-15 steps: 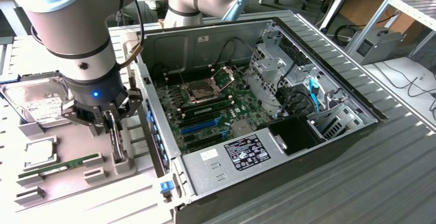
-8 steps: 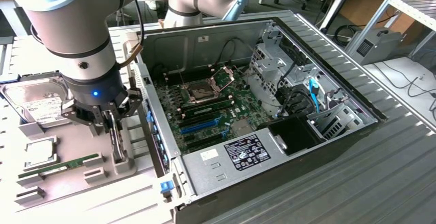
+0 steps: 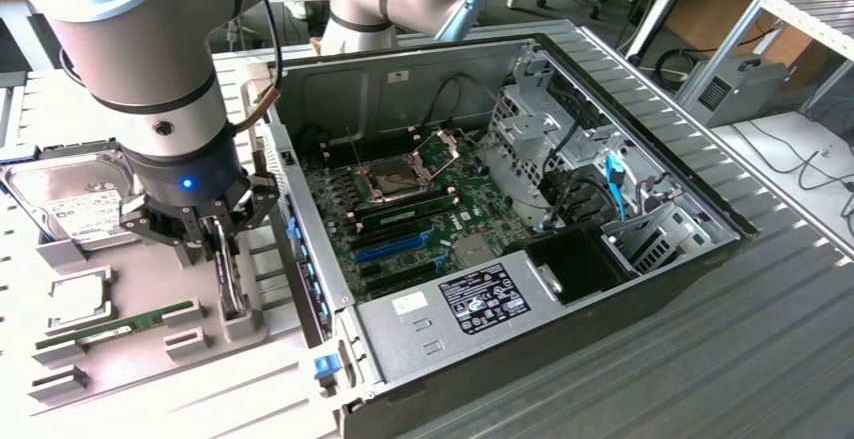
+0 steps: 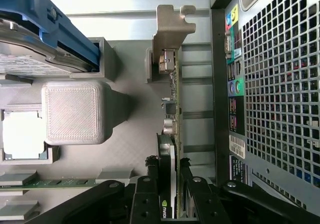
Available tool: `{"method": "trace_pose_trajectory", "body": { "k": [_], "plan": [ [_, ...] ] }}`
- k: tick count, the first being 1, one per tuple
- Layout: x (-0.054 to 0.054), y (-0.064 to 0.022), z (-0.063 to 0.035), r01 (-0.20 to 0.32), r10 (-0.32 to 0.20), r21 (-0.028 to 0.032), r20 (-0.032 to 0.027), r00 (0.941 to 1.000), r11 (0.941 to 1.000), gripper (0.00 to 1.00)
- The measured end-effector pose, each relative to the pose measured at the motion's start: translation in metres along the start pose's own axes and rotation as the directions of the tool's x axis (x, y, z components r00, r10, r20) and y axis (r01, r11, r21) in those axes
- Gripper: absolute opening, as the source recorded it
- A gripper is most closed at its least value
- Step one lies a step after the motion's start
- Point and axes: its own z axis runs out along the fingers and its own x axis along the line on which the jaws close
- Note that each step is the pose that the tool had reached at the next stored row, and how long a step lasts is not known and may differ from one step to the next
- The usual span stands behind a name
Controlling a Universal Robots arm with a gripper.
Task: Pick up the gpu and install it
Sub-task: 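Pick up the gpu and move the gpu toward the slot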
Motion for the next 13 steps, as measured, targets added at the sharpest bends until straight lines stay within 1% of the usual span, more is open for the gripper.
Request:
{"method": "trace_pose_trajectory", "body": {
  "k": [3,7,10,13],
  "plan": [
    [0.000,0.0000,-0.0001,0.001,-0.001,-0.0001,0.0001,1.0000,1.0000,0.27],
    [0.000,0.0001,-0.0030,0.002,-0.002,0.0000,-0.0001,1.0000,1.0000,0.27],
    [0.000,0.0003,-0.0075,0.002,-0.002,0.0000,-0.0001,1.0000,1.0000,0.27],
    [0.000,0.0007,-0.0149,0.002,-0.002,-0.0001,-0.0001,1.0000,1.0000,0.27]
  ]
}}
